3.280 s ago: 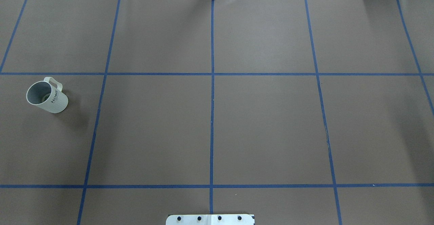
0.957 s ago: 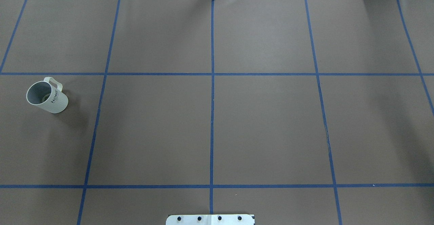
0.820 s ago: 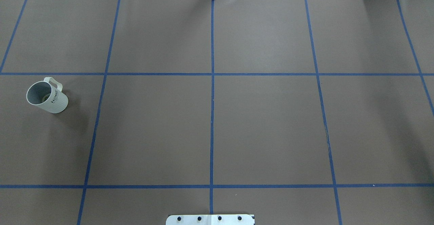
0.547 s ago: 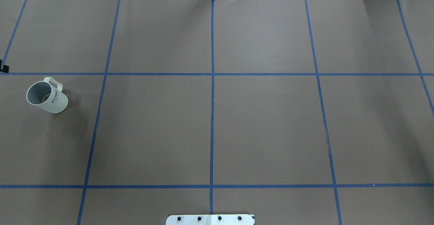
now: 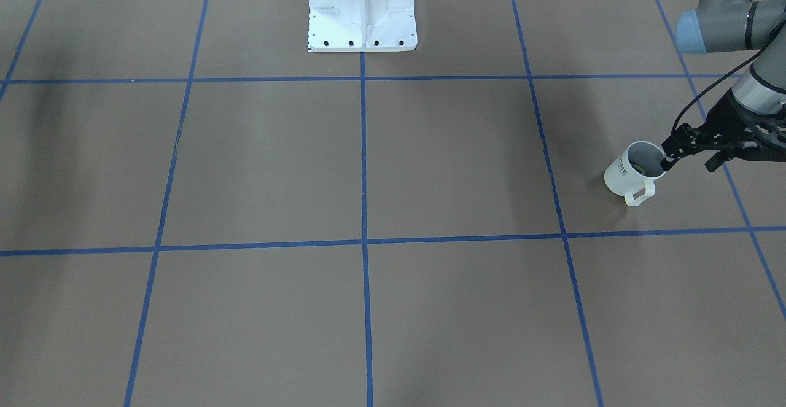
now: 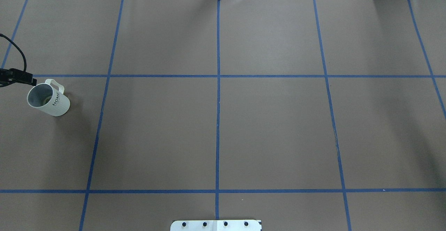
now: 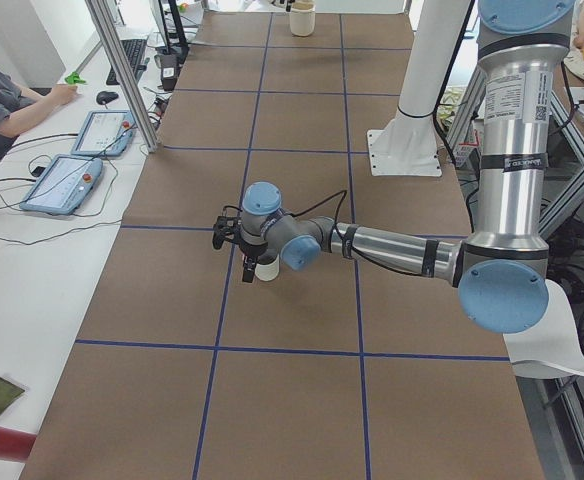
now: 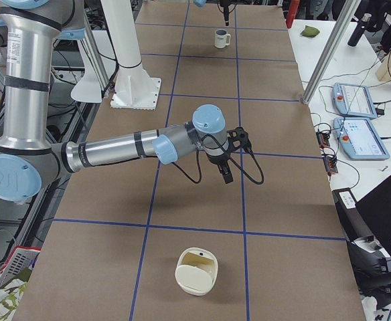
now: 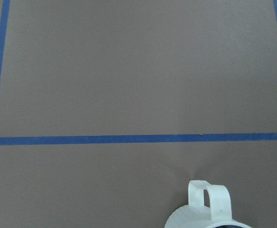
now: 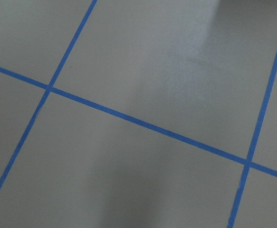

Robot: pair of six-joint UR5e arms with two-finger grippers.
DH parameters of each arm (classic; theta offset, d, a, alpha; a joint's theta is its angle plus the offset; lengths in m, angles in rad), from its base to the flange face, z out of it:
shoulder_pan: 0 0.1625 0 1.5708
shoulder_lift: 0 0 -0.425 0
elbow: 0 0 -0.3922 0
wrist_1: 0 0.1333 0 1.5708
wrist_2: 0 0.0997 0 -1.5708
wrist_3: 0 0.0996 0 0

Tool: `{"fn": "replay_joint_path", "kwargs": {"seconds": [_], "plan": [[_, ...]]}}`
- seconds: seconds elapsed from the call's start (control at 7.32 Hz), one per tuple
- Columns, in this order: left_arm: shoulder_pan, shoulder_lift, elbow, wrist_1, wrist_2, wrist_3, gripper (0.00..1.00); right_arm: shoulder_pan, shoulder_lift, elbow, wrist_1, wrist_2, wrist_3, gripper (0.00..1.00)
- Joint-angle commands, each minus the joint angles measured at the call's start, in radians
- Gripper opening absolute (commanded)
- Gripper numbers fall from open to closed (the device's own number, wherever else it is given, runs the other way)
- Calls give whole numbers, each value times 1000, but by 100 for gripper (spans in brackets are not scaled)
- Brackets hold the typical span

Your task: Left arm hands cup to right arm to dump lemon

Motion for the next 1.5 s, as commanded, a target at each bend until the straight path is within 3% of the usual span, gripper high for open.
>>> {"fn": "replay_joint_path", "kwargs": {"seconds": [0.0, 0.27, 0.41, 0.82, 1.37], "plan": [[44, 0, 0, 0, 18, 0, 70, 0, 0, -1, 0, -1, 0, 100], [57, 0, -5, 0, 18, 8, 65, 0, 0, -3, 0, -1, 0, 100], [63, 2, -6, -2, 18, 10, 55, 0, 0, -3, 0, -1, 0, 100], [63, 0, -6, 0, 18, 14, 2, 0, 0, -4, 0, 0, 0, 100], [61, 8, -55, 18, -2, 14, 0, 0, 0, -4, 2, 2, -1, 100]]}}
